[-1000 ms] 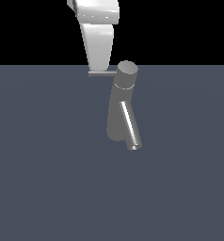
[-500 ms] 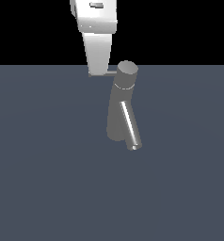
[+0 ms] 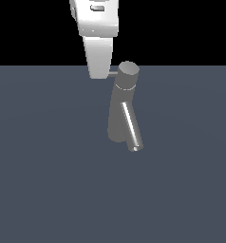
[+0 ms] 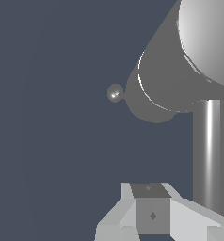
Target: Turn on the faucet by rotating a designated handle.
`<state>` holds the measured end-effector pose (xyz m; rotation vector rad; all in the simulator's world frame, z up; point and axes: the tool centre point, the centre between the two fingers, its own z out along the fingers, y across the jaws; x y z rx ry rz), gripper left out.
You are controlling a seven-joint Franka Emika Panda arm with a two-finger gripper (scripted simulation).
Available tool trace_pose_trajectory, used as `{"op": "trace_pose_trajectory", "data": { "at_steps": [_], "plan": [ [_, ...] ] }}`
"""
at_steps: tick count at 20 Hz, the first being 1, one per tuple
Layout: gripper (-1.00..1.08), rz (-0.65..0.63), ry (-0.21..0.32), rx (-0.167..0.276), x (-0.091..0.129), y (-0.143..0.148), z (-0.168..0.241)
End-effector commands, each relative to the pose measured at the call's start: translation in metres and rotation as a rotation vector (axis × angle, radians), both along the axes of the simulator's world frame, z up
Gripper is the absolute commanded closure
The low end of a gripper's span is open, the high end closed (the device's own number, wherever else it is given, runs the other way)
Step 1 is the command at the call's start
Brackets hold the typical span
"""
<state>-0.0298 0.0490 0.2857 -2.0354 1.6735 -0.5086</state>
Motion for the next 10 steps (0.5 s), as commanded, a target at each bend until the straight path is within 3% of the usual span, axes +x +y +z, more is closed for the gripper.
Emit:
{"op": "trace_pose_trajectory", "data": {
  "at_steps": [1, 10],
  "plan": [
    [1.08, 0.0, 0.0, 0.0, -0.005, 0.0, -0.003],
    [1.08, 0.0, 0.0, -0.001, -0.021, -0.002, -0.014]
  ]
}}
